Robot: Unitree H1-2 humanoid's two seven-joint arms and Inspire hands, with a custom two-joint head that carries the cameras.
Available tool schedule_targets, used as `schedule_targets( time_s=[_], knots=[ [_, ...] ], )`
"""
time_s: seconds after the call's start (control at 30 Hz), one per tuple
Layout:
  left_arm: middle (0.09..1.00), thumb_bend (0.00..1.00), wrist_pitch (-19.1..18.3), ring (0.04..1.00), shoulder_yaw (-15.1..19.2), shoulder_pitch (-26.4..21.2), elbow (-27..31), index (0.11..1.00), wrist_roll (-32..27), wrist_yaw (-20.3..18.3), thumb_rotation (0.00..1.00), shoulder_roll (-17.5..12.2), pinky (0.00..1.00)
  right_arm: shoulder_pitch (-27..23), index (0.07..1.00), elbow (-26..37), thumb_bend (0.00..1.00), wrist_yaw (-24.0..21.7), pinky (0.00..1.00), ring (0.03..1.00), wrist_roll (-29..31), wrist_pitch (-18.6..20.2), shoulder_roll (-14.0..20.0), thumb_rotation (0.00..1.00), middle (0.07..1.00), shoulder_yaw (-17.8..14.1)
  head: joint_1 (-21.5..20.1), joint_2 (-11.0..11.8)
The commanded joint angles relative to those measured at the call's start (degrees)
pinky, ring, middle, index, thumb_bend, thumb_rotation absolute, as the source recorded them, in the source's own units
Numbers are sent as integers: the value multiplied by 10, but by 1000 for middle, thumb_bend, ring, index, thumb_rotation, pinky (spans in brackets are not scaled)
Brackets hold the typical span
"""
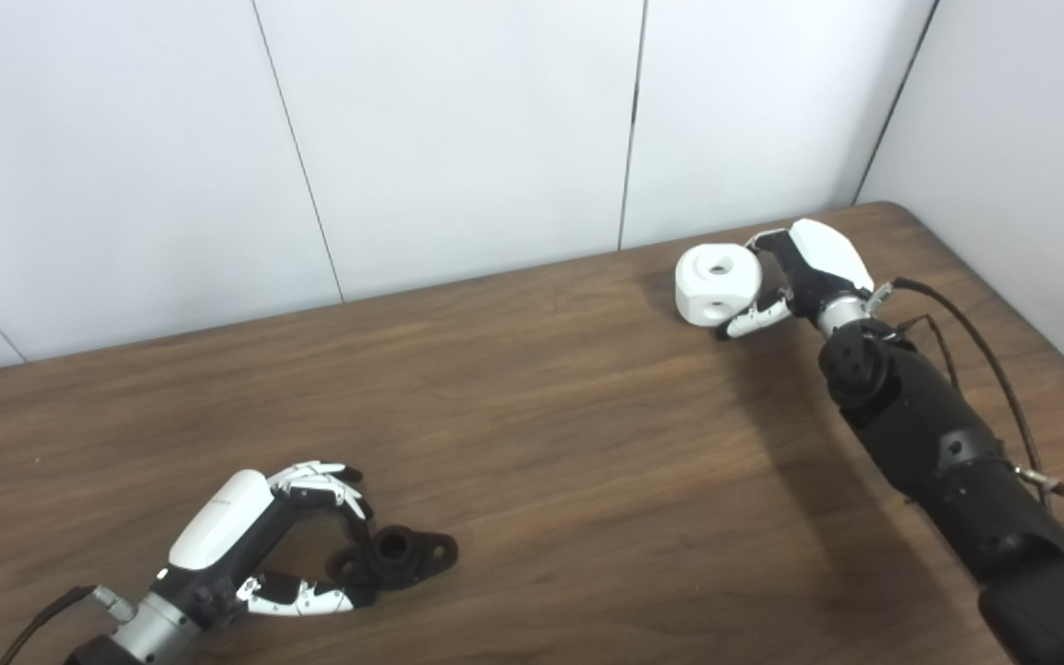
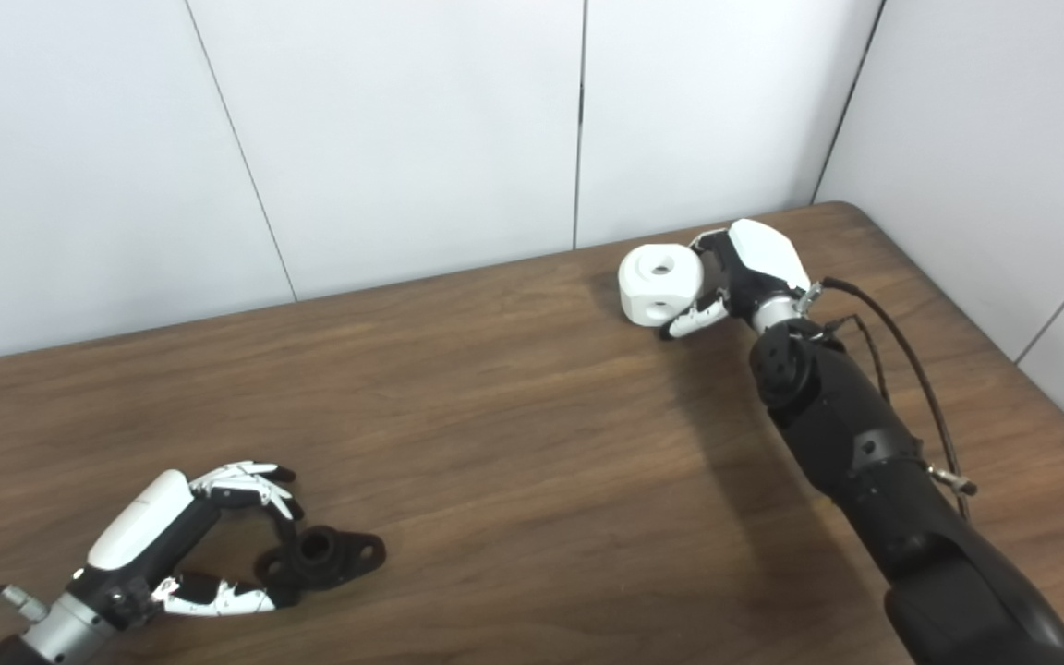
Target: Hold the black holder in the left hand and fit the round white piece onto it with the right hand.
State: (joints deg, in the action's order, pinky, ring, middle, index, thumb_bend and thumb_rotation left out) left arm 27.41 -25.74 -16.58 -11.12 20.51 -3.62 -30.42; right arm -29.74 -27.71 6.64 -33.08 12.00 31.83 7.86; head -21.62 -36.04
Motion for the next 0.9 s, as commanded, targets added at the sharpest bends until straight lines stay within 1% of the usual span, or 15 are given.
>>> schedule_targets(
  time_s=[0.0, 0.17, 0.3, 0.5, 0.57, 0.67, 0.77, 0.87],
  knots=[
    [637, 519, -5, 811, 2, -3, 8, 482, 6, -8, 43, -18, 827, -23, 495, 18, 521, 21, 766, 906, -8, -15, 13, 145, 797, -7, -1, -1],
    [637, 519, -5, 811, 8, -2, 11, 482, 2, -16, 43, -11, 835, -23, 489, 39, 510, 17, 774, 899, -11, -13, 19, 146, 793, -9, -2, 0],
    [635, 519, -5, 812, 8, -6, 6, 482, 1, -18, 42, -8, 836, -23, 489, 61, 510, 5, 781, 903, -11, 3, 20, 147, 795, -12, -3, 0],
    [636, 519, -5, 814, 6, -8, 3, 482, -1, -14, 43, -9, 835, -23, 490, 65, 511, -2, 775, 898, -7, 3, 18, 145, 793, -11, -2, -1],
    [635, 519, -5, 811, 5, -8, 4, 482, -1, -11, 43, -10, 830, -25, 490, 64, 511, -9, 768, 898, -11, 4, 18, 145, 793, -6, -1, 0],
    [633, 519, -5, 809, 4, -10, 2, 482, 1, -9, 43, -11, 824, -26, 489, 54, 511, -17, 760, 900, -9, -6, 15, 144, 796, 1, 0, 0],
    [636, 519, -5, 813, 7, -10, 0, 482, 1, -12, 43, -10, 831, -22, 487, 47, 512, -12, 735, 890, 4, -24, 5, 144, 786, -1, 2, -1],
    [638, 519, -5, 815, 9, -8, 1, 482, 3, -16, 43, -9, 835, -15, 487, 52, 511, -20, 725, 883, 10, -29, -2, 148, 783, 2, 2, -1]
  ],
)
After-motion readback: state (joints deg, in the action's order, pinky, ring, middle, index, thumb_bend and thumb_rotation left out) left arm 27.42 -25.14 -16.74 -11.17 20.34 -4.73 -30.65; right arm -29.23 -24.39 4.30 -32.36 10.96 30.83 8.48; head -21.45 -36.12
